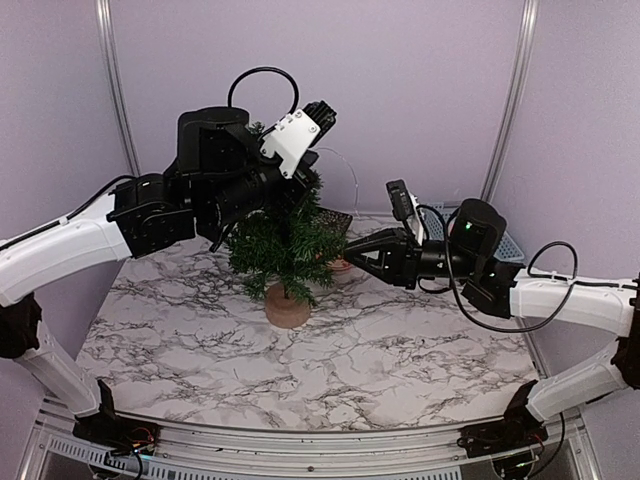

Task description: Decorate the small christmas tree

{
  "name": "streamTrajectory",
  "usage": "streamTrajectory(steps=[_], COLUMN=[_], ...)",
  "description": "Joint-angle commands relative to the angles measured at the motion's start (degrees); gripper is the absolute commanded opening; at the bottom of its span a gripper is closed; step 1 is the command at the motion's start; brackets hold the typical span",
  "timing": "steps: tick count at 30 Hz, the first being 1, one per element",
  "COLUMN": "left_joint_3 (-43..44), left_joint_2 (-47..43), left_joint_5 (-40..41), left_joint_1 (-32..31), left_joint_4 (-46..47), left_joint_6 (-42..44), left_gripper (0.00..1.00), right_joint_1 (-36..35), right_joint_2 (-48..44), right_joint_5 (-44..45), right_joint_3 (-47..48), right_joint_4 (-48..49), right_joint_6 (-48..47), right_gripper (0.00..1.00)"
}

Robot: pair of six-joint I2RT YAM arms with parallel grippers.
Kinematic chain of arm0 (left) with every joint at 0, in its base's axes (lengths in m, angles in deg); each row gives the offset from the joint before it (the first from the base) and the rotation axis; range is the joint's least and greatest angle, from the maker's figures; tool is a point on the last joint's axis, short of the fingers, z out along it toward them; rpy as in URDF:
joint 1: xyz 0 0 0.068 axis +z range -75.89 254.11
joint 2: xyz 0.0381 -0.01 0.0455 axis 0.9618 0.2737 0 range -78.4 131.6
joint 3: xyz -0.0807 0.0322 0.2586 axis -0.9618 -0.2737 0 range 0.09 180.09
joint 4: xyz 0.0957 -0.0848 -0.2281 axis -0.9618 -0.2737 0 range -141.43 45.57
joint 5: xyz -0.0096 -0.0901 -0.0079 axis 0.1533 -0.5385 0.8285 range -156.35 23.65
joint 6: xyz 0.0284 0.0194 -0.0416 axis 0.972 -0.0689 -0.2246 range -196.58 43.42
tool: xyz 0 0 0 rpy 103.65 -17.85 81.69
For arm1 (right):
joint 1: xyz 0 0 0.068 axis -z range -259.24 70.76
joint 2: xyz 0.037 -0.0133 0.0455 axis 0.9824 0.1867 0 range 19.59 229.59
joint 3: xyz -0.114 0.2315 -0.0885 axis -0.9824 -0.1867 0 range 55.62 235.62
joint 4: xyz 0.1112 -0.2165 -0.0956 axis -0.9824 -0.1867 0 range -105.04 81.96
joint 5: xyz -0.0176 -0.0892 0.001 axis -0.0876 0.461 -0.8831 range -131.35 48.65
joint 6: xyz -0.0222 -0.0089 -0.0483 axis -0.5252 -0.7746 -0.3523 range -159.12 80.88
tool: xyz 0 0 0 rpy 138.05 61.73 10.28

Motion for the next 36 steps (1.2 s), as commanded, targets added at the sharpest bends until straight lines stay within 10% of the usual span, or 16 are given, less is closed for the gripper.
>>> streamTrajectory(steps=[1,36], left_joint_3=[-0.89,-10.99], left_joint_2=[-3.85,-11.65], left_joint_5=[1.11,-1.57], left_joint_1=[-0.33,18.13], left_joint_4=[1.43,8.52], left_joint_6=[-1.29,-17.29], left_gripper=[0.0,0.0], right_joint_1=[-0.31,0.64], right_joint_2=[-0.85,20.2], right_joint_5=[3.46,32.09], right_joint_3=[2.45,50.18], right_joint_4=[2.33,-36.48], right_joint_6=[0.66,-15.83], right_gripper=[0.0,0.0])
